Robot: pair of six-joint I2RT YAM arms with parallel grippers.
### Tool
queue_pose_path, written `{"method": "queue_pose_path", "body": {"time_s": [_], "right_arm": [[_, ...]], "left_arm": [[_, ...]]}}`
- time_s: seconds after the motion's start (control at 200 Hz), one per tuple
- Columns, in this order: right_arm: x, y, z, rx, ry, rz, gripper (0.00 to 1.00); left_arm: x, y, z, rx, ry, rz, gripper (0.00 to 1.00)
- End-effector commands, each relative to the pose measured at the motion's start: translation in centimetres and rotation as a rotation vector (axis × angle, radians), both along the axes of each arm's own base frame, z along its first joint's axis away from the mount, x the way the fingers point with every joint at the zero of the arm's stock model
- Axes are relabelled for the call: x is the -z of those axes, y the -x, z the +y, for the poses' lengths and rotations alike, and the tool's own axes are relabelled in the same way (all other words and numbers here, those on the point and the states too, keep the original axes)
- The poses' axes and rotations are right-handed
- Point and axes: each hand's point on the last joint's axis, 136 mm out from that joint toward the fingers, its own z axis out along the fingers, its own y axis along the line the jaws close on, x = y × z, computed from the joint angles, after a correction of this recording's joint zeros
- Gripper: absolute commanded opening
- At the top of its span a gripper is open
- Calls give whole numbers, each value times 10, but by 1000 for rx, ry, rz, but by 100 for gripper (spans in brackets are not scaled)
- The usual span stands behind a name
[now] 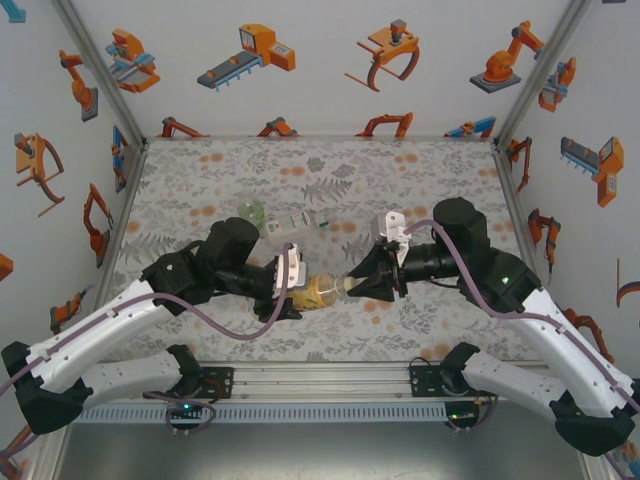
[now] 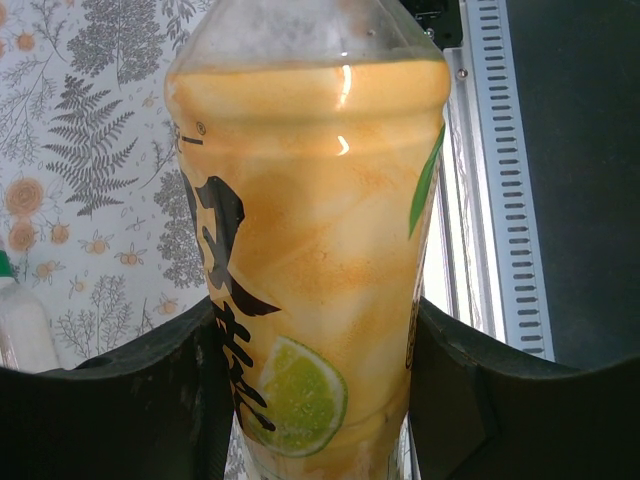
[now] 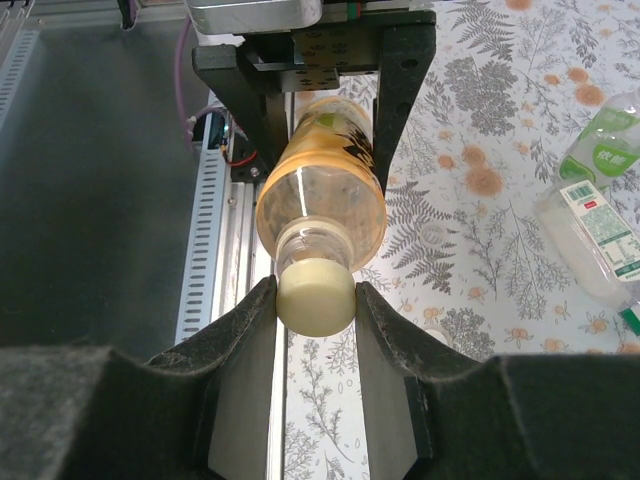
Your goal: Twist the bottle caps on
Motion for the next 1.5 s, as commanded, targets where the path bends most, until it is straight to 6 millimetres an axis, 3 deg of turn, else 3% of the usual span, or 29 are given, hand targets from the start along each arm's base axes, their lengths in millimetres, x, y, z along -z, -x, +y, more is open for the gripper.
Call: {"method": "queue_pose_path", "body": {"time_s": [0.0,1.497], "right_arm": [[-19,2,2,-27,-50,-58,0],[-3,13,7,-92,8,-82,0]], "left_arm": [[-12,6,-3,38,30,-3,0],[-24,13,-10,75,82,14,0]]}}
